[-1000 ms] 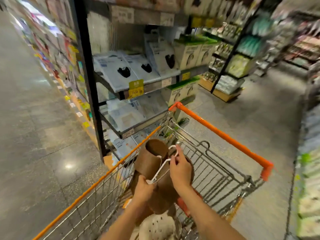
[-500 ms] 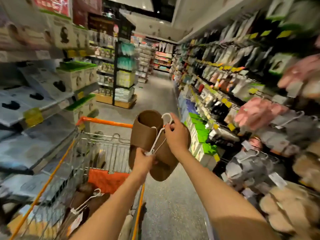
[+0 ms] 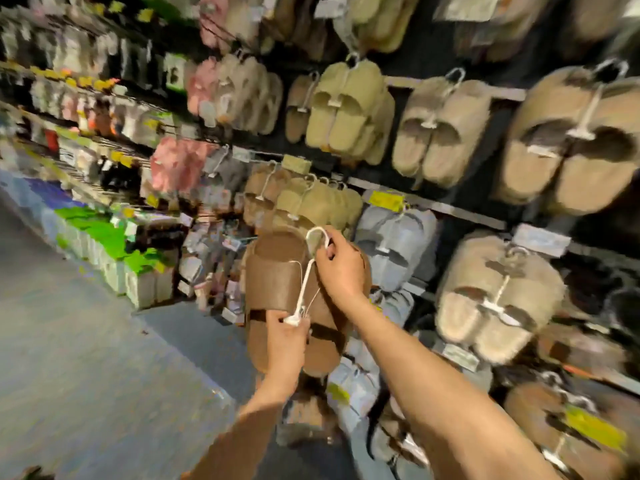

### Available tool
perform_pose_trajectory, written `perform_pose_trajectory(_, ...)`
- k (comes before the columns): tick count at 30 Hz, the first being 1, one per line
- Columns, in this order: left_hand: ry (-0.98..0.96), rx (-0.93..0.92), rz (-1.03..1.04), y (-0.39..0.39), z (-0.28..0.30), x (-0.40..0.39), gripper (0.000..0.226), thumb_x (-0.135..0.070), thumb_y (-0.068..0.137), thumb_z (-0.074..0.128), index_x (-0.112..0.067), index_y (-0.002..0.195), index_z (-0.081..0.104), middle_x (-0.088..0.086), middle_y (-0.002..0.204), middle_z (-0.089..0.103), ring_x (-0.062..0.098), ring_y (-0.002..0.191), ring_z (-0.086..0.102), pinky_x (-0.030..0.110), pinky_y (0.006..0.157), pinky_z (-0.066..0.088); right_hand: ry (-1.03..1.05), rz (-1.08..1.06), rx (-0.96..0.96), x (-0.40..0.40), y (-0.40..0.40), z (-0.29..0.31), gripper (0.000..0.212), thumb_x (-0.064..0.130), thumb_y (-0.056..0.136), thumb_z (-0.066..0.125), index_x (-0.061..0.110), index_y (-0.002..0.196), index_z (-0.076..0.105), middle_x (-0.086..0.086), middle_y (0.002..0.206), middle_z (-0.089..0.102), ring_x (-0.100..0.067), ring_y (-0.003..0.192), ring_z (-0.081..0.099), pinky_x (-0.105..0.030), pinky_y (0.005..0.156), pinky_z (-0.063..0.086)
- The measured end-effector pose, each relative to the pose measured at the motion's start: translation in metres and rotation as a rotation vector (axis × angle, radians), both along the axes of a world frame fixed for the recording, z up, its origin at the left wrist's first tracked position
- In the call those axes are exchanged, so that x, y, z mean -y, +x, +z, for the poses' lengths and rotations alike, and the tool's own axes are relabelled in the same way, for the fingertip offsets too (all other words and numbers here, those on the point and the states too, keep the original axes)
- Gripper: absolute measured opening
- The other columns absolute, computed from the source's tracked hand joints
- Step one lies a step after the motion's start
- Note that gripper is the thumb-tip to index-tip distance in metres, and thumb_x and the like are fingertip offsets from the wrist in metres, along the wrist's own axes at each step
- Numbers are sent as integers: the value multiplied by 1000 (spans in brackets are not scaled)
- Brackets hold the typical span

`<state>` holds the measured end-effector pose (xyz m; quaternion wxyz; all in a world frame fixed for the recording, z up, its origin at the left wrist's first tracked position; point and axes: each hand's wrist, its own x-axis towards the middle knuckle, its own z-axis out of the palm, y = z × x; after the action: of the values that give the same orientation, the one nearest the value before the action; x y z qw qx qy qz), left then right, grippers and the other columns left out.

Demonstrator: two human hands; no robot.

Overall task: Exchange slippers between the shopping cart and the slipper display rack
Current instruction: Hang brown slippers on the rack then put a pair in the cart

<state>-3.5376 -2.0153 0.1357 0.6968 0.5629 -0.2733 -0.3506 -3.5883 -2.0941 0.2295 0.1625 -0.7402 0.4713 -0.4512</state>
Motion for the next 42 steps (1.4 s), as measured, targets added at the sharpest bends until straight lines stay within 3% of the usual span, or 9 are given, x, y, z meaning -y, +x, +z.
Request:
perform_pose_trajectory(3, 6, 7, -215, -97, -8, 3, 24, -1, 86, 57, -14, 85, 37, 11, 69, 48, 16, 54, 42, 18, 41, 36, -20, -198, 31, -11, -113, -8, 34, 20, 85, 51, 29, 117, 59, -6, 78, 63, -28, 85, 60, -34, 74, 45)
perform_pose_trajectory(11, -39, 75, -744, -311, -13, -17, 29, -10, 87, 61, -26, 80, 38, 7, 78, 57, 26, 72, 56, 40, 67, 45, -57, -731, 65, -62, -357, -14, 34, 29, 88, 48, 30, 121, 55, -1, 77, 66, -24, 82, 63, -32, 72, 46)
perform_pose_trajectory(14, -18, 75, -831, -363, -6, -14, 25, -15, 86, 64, -25, 82, 41, 4, 80, 62, 27, 77, 63, 36, 70, 48, -25, -838, 49, -65, -417, -12, 38, 25, 89, 49, 26, 126, 52, 7, 66, 58, -11, 60, 54, -25, 53, 38)
perform_pose_trajectory(16, -6, 114, -878, -391, -4, -3, 19, -18, 87, 63, -22, 89, 44, 3, 84, 63, 24, 82, 64, 27, 65, 47, -19, -892, 87, -58, -449, -13, 38, 23, 89, 48, 24, 127, 52, 9, 67, 58, -10, 62, 54, -25, 55, 36)
perform_pose_trajectory(20, 14, 154, -919, -428, -1, 37, 15, -20, 88, 62, -20, 93, 48, 6, 83, 65, 19, 78, 62, 21, 60, 40, 26, -917, 145, -19, -496, -22, 31, 27, 90, 47, 23, 120, 56, 1, 87, 67, -21, 84, 63, -28, 69, 41)
perform_pose_trajectory(28, 119, 140, -1046, -483, -19, 136, 13, -20, 83, 66, -15, 83, 54, 8, 70, 63, 17, 60, 55, 32, 65, 43, 120, -1048, 304, 53, -562, -49, 26, 18, 84, 48, 17, 105, 64, -10, 86, 68, -30, 81, 59, -31, 67, 41)
perform_pose_trajectory(33, 183, 70, -1083, -524, -25, 165, 17, -10, 85, 65, -14, 81, 49, 10, 69, 59, 15, 53, 49, 24, 49, 39, 210, -1031, 252, 91, -607, -56, 23, 24, 87, 47, 11, 98, 63, -16, 90, 68, -35, 87, 61, -34, 68, 42)
perform_pose_trajectory(38, 174, 82, -1084, -556, -13, 213, 26, -1, 86, 62, -14, 75, 43, 9, 68, 54, 11, 41, 48, 12, 33, 32, 145, -936, 168, 141, -638, -41, 22, 16, 91, 40, 10, 98, 61, -12, 87, 65, -30, 83, 59, -29, 66, 37)
perform_pose_trajectory(42, 148, 97, -1050, -571, -3, 245, 22, 4, 88, 57, -10, 75, 47, 10, 69, 54, 8, 40, 53, 12, 33, 38, 174, -799, 159, 188, -663, -39, 14, 22, 87, 45, 28, 76, 50, -1, 76, 59, -24, 77, 57, -37, 69, 46)
